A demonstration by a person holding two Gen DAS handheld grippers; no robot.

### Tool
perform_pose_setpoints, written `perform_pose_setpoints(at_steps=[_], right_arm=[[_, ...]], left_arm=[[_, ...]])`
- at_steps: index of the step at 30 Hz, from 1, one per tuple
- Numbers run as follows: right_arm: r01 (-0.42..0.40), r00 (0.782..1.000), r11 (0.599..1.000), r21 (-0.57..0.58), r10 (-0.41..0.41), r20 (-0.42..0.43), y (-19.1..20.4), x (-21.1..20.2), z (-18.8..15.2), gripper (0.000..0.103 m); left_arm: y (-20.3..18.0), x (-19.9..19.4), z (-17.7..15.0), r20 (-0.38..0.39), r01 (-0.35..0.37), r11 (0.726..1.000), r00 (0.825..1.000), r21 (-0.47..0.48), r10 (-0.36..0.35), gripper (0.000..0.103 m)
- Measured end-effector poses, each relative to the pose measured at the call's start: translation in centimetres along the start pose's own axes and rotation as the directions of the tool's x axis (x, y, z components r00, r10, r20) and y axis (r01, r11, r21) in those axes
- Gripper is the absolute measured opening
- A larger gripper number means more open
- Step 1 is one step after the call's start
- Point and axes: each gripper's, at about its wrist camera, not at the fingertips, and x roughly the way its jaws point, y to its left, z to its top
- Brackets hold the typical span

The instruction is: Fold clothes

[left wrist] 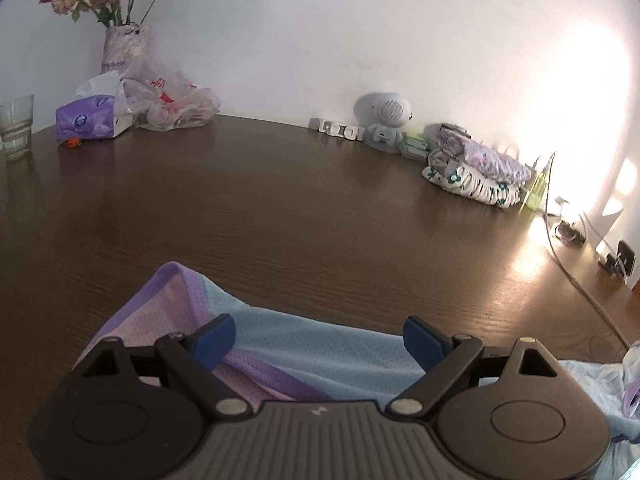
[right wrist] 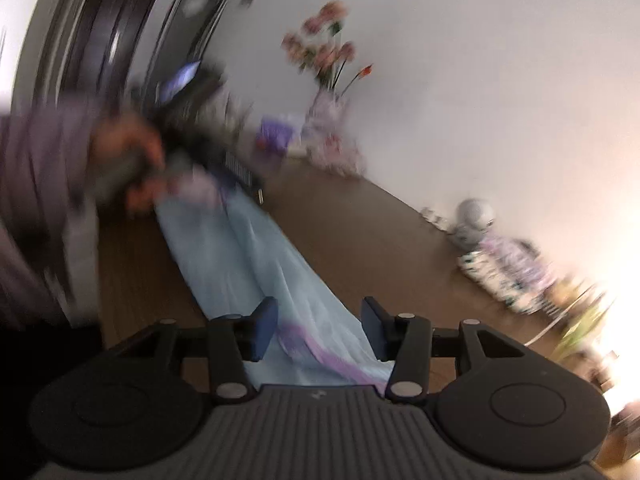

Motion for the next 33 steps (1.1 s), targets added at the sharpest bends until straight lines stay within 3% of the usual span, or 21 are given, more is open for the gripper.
perform_pose_setpoints(at_steps=[1, 3, 5, 7, 11, 14, 17, 19, 21, 23, 25, 27, 31, 33], right_arm=[[-0.010, 1.000, 0.998, 0.054, 0.010, -0.001, -0.3, 0.3, 0.2, 0.045], [-0.012, 0.999, 0.994, 0.109, 0.016, -0.037, -0.4, 1.7, 0.1, 0.022], [-0.041, 0.992, 0.993, 0.108, 0.053, -0.111, 0.1, 3.4, -0.4, 0.016], [-0.052, 0.983, 0.995, 0.091, 0.067, -0.170, 0.8, 4.4, -1.2, 0.016], [-0.057, 0.988, 0.986, 0.156, 0.078, -0.134, 0.0, 3.0, -1.1, 0.032], [-0.011, 0.994, 0.965, 0.263, 0.039, -0.101, -2.2, 0.7, -1.1, 0.036], [0.096, 0.992, 0.895, 0.436, -0.051, -0.114, -5.3, 0.0, -2.0, 0.039], [0.196, 0.975, 0.821, 0.537, -0.104, -0.196, -6.9, 1.1, -2.9, 0.040], [0.243, 0.956, 0.808, 0.538, -0.106, -0.272, -7.1, 2.4, -3.7, 0.040], [0.269, 0.947, 0.816, 0.511, -0.128, -0.294, -6.7, 2.8, -4.1, 0.042], [0.305, 0.937, 0.822, 0.482, -0.169, -0.305, -6.3, 2.5, -4.3, 0.052], [0.346, 0.926, 0.813, 0.468, -0.216, -0.309, -6.2, 1.7, -4.7, 0.053], [0.392, 0.919, 0.736, 0.552, -0.297, -0.258, -6.6, -2.7, -5.3, 0.054], [0.432, 0.902, 0.680, 0.592, -0.322, -0.288, -7.3, -3.9, -6.1, 0.054]], left_arm=[[0.1, -0.1, 0.0, 0.004, 0.002, 1.000, 1.000, -0.009, -0.002, 0.091], [0.3, -0.2, -0.1, 0.009, 0.007, 1.000, 1.000, -0.018, -0.007, 0.091], [0.3, -0.2, -0.1, 0.012, 0.010, 1.000, 1.000, -0.020, -0.010, 0.090], [0.1, -0.3, 0.0, 0.008, 0.008, 1.000, 1.000, -0.010, -0.008, 0.090], [-0.1, -0.5, 0.0, 0.002, 0.008, 1.000, 1.000, 0.007, -0.008, 0.089], [0.4, -3.1, 0.5, 0.051, 0.063, 0.995, 0.997, -0.074, -0.059, 0.089], [-0.8, -4.8, 0.4, 0.076, 0.050, 0.999, 0.996, -0.014, -0.049, 0.089], [-2.6, -4.4, -0.5, 0.056, -0.012, 0.996, 0.998, 0.087, 0.007, 0.087], [-4.3, -4.0, -1.4, 0.042, -0.071, 0.980, 0.997, 0.186, 0.064, 0.077], [-4.8, -3.6, -2.2, 0.041, -0.108, 0.967, 0.994, 0.231, 0.101, 0.077], [-4.4, -2.9, -3.0, 0.018, -0.136, 0.963, 0.991, 0.233, 0.135, 0.077], [-3.7, -3.0, -3.1, 0.016, -0.135, 0.972, 0.991, 0.192, 0.134, 0.078], [-4.0, -4.1, -2.5, 0.043, -0.162, 0.976, 0.987, 0.147, 0.158, 0.075], [-5.3, -5.1, -2.1, 0.080, -0.099, 0.982, 0.993, 0.158, 0.088, 0.077]])
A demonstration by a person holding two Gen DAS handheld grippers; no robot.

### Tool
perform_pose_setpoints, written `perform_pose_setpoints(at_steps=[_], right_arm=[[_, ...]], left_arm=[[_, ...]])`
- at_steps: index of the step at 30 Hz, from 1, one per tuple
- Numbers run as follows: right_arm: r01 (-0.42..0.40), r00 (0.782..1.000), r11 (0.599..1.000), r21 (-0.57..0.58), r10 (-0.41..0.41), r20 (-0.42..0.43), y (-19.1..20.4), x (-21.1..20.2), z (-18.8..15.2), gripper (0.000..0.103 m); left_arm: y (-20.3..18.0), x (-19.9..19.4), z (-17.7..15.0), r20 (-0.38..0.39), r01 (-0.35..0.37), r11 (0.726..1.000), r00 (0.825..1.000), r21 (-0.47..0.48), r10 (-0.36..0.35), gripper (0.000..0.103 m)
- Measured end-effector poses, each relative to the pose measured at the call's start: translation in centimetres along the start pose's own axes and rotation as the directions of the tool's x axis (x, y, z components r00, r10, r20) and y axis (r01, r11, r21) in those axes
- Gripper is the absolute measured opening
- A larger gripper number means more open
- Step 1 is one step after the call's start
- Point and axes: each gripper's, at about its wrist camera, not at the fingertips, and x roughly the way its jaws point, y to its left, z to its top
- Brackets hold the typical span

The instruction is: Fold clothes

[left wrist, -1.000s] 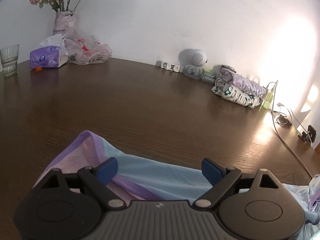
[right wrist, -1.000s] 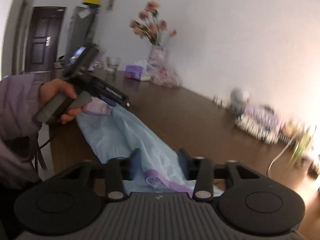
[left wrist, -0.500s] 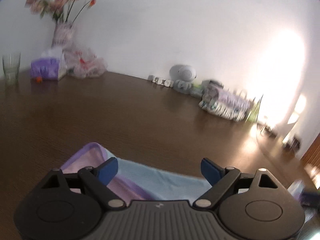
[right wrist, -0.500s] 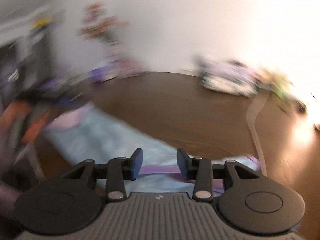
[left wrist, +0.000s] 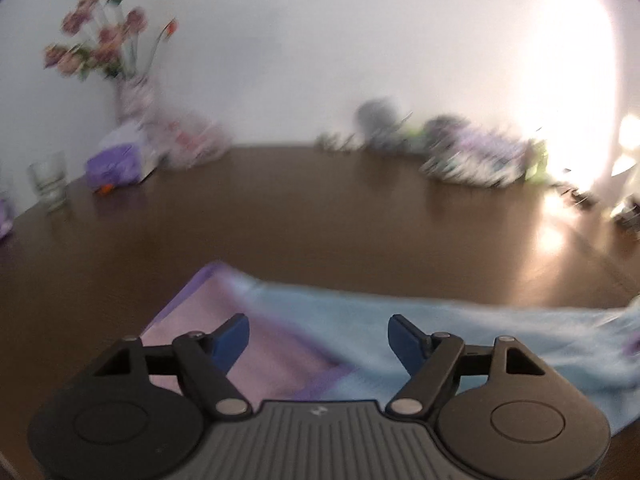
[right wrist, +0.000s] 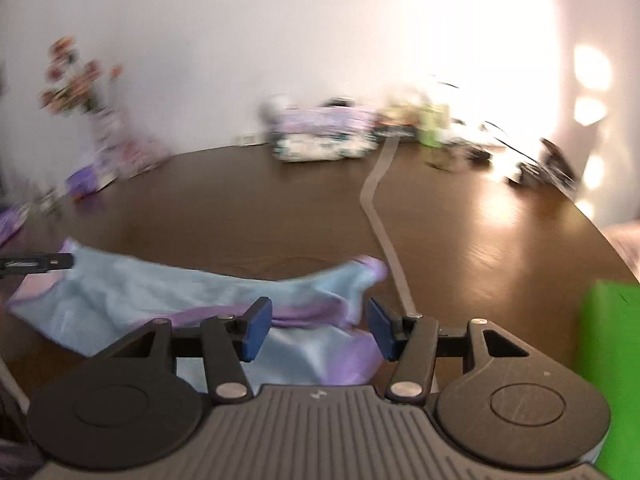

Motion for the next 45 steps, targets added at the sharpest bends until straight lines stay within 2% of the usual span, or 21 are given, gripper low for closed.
perform_pose_setpoints(at_steps=[2, 4, 8, 12, 13, 14, 15, 19, 21, 25, 28, 31, 33, 35, 37, 40, 41, 42, 43, 45], right_arm=[[0.013, 1.000, 0.999, 0.046, -0.013, -0.011, -0.8, 0.2, -0.3, 0.054], [0.011, 1.000, 0.997, 0.077, -0.009, -0.026, -0.7, 0.6, -0.4, 0.053], [-0.007, 1.000, 0.990, 0.142, 0.011, -0.028, -0.4, 1.7, -0.4, 0.054], [0.003, 1.000, 0.985, 0.170, 0.002, -0.030, 0.2, 2.9, -0.3, 0.053], [0.031, 0.999, 0.990, 0.134, -0.025, -0.046, 0.7, 3.3, -0.3, 0.049], [0.058, 0.997, 0.994, 0.096, -0.052, -0.061, 1.1, 3.7, -0.3, 0.035], [0.081, 0.995, 0.996, 0.045, -0.078, -0.060, 1.7, 3.8, -0.4, 0.028], [0.112, 0.992, 0.992, -0.064, -0.115, -0.042, 2.7, 3.6, -1.1, 0.019], [0.122, 0.992, 0.989, -0.081, -0.125, -0.030, 2.9, 3.3, -1.3, 0.011], [0.131, 0.991, 0.989, -0.062, -0.130, 0.017, 2.8, 2.4, -0.8, 0.007], [0.078, 0.994, 0.996, -0.053, -0.074, 0.083, 3.3, 1.2, 0.7, 0.007], [-0.057, 0.991, 0.997, -0.045, 0.061, 0.116, 5.3, 0.9, 2.8, 0.007], [-0.159, 0.978, 0.983, -0.091, 0.170, 0.119, 8.4, 1.8, 3.9, 0.007], [-0.240, 0.963, 0.959, -0.148, 0.254, 0.086, 12.1, 3.3, 4.2, 0.007], [-0.319, 0.943, 0.926, -0.203, 0.332, 0.035, 16.0, 5.0, 3.9, 0.007], [-0.368, 0.929, 0.889, -0.271, 0.363, -0.073, 21.0, 7.9, 2.2, 0.010], [-0.379, 0.925, 0.883, -0.278, 0.365, -0.103, 21.6, 8.4, 1.9, 0.018], [-0.390, 0.921, 0.876, -0.284, 0.367, -0.134, 22.2, 8.9, 1.5, 0.031], [-0.403, 0.915, 0.869, -0.289, 0.370, -0.162, 22.7, 9.4, 1.3, 0.038], [-0.465, 0.885, 0.838, -0.287, 0.435, -0.163, 21.3, 8.0, 3.2, 0.043]], left_arm=[[-1.7, -0.6, 0.4, 0.022, 0.074, 0.997, 0.997, 0.020, -0.074, 0.077], [-4.0, 0.0, 0.2, -0.009, 0.126, 0.990, 0.992, 0.070, -0.125, 0.077], [-6.5, 0.7, -1.1, -0.030, 0.163, 0.975, 0.987, 0.152, -0.160, 0.077], [-6.2, 1.7, -1.8, -0.061, 0.147, 0.981, 0.988, 0.125, -0.140, 0.077], [-6.0, 1.9, -1.8, -0.067, 0.144, 0.983, 0.988, 0.112, -0.137, 0.077], [-5.8, 2.0, -1.7, -0.072, 0.141, 0.985, 0.988, 0.099, -0.134, 0.077], [-5.8, 2.1, -1.8, -0.076, 0.135, 0.986, 0.989, 0.098, -0.128, 0.077], [-6.0, 2.1, -2.2, -0.083, 0.129, 0.986, 0.989, 0.103, -0.121, 0.079], [-6.2, 2.1, -2.2, -0.081, 0.139, 0.984, 0.988, 0.108, -0.131, 0.079], [-5.8, 0.9, -1.8, -0.026, 0.158, 0.982, 0.987, 0.103, -0.156, 0.079], [-4.7, -0.2, -1.0, 0.041, 0.156, 0.986, 0.987, 0.066, -0.158, 0.079], [-2.7, -1.5, -0.3, 0.109, 0.096, 0.995, 0.989, 0.025, -0.099, 0.079], [-0.9, -2.4, -0.1, 0.145, 0.058, 0.998, 0.988, -0.019, -0.054, 0.079], [1.1, -3.4, -0.1, 0.169, 0.022, 0.997, 0.986, -0.074, -0.009, 0.079], [3.1, -4.2, -0.5, 0.160, -0.008, 0.993, 0.987, -0.118, 0.027, 0.081], [5.2, -5.2, -1.4, 0.131, -0.052, 0.986, 0.989, -0.157, 0.073, 0.081], [5.6, -5.5, -1.9, 0.118, -0.065, 0.983, 0.989, -0.170, 0.086, 0.081], [5.9, -5.8, -2.5, 0.098, -0.070, 0.979, 0.991, -0.191, 0.090, 0.081], [6.2, -6.1, -3.2, 0.076, -0.077, 0.975, 0.993, -0.211, 0.095, 0.081], [6.6, -6.8, -4.4, 0.051, -0.089, 0.967, 0.993, -0.238, 0.104, 0.081]])
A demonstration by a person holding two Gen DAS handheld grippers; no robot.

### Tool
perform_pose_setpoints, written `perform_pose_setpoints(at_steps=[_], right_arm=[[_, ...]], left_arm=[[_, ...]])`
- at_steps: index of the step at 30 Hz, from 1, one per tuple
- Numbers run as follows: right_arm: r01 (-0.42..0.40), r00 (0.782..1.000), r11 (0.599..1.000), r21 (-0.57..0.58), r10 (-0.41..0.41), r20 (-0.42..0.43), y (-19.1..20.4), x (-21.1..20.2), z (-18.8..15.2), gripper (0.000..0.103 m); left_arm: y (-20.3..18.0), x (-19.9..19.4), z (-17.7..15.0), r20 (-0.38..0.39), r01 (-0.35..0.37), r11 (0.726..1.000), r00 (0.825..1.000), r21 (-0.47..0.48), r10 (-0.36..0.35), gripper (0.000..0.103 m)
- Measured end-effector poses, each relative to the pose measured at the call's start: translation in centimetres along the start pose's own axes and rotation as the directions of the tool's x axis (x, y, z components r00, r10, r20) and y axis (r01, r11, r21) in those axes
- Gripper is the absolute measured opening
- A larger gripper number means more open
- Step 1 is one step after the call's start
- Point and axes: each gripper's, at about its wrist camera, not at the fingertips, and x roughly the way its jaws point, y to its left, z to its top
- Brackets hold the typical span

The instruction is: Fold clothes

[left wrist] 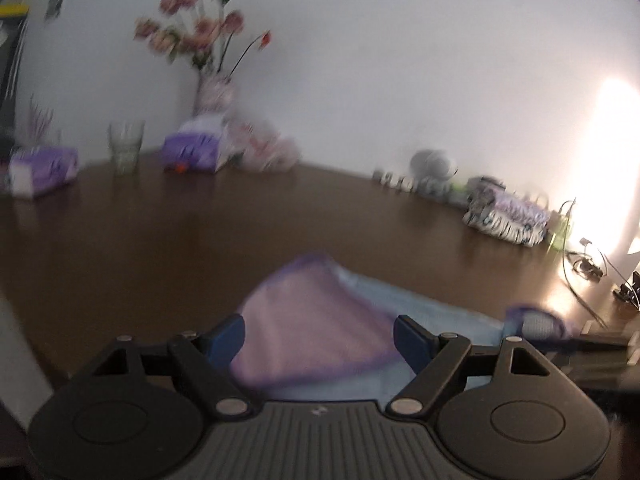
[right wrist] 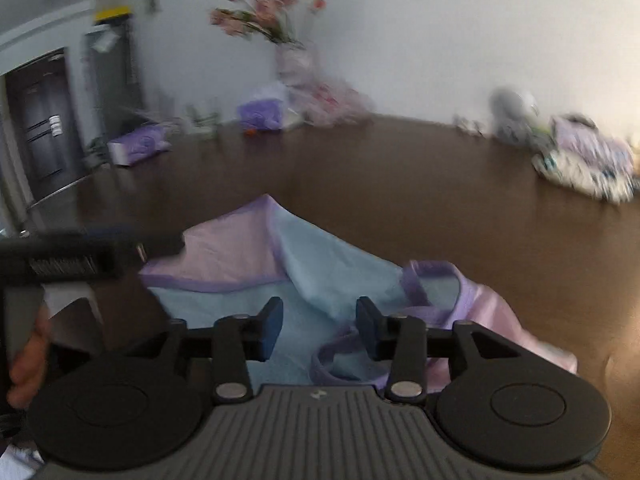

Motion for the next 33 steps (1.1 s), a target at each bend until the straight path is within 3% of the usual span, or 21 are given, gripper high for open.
perform_pose_setpoints(at_steps=[2, 4, 6, 10, 12, 13, 15, 19, 21, 23, 26, 28, 31, 33], right_arm=[[-0.068, 0.997, 0.998, -0.011, 0.069, 0.020, -1.1, -2.1, 1.3, 0.057], [-0.120, 0.992, 0.993, 0.002, 0.120, 0.040, -2.7, -3.7, 3.3, 0.060], [-0.094, 0.995, 0.994, -0.049, 0.096, 0.037, -3.8, -3.4, 5.8, 0.060], [-0.068, 0.996, 0.957, -0.280, 0.047, -0.082, -4.4, 4.1, 9.1, 0.060], [-0.159, 0.974, 0.942, -0.296, 0.101, -0.200, -4.2, 8.9, 9.9, 0.055], [-0.204, 0.958, 0.932, -0.299, 0.126, -0.258, -4.1, 11.2, 10.3, 0.053], [-0.261, 0.926, 0.920, -0.293, 0.153, -0.345, -3.2, 14.5, 10.5, 0.048], [-0.277, 0.913, 0.905, -0.324, 0.142, -0.382, -1.4, 16.2, 9.0, 0.037], [-0.272, 0.912, 0.919, -0.286, 0.151, -0.380, -1.8, 15.9, 8.7, 0.016], [-0.252, 0.917, 0.928, -0.275, 0.138, -0.374, -2.1, 15.2, 8.3, 0.006], [-0.176, 0.931, 0.942, -0.286, 0.065, -0.359, -3.2, 13.9, 8.2, 0.003], [-0.069, 0.941, 0.959, -0.275, -0.029, -0.336, -5.2, 13.1, 8.0, 0.002], [0.079, 0.945, 0.989, -0.128, -0.115, -0.307, -10.1, 11.2, 7.6, 0.002], [0.175, 0.945, 0.985, -0.003, -0.169, -0.282, -13.7, 9.4, 7.1, 0.002]], left_arm=[[0.3, -0.6, -0.9, 0.000, -0.021, 1.000, 1.000, -0.008, 0.021, 0.081], [0.1, -0.3, -1.1, -0.004, -0.068, 0.998, 0.998, -0.005, 0.068, 0.081], [-0.3, 0.2, -0.9, -0.027, -0.120, 0.993, 0.992, 0.000, 0.120, 0.079], [-0.1, 0.9, -1.0, -0.073, -0.101, 0.995, 0.992, -0.025, 0.099, 0.074], [-0.4, 1.0, -1.3, -0.092, -0.111, 0.994, 0.990, -0.023, 0.108, 0.063], [-0.6, 1.0, -1.4, -0.096, -0.125, 0.992, 0.988, -0.017, 0.123, 0.061], [-0.8, 1.1, -1.6, -0.090, -0.142, 0.990, 0.986, 0.005, 0.141, 0.049], [-1.3, 1.6, -1.7, -0.080, -0.170, 0.984, 0.982, 0.046, 0.173, 0.031], [-1.3, 2.3, -1.1, -0.096, -0.156, 0.986, 0.982, 0.057, 0.161, 0.019], [-1.3, 3.2, -0.3, -0.124, -0.124, 0.990, 0.984, 0.061, 0.131, 0.009], [-0.9, 5.4, 1.4, -0.167, -0.043, 0.997, 0.984, 0.060, 0.053, 0.006], [-1.1, 7.9, 2.9, -0.193, -0.002, 0.996, 0.981, 0.086, 0.019, 0.005], [-3.3, 12.1, 5.1, -0.226, 0.088, 0.986, 0.973, 0.145, -0.054, 0.005], [-5.6, 15.3, 6.4, -0.264, 0.163, 0.970, 0.958, 0.182, -0.112, 0.005]])
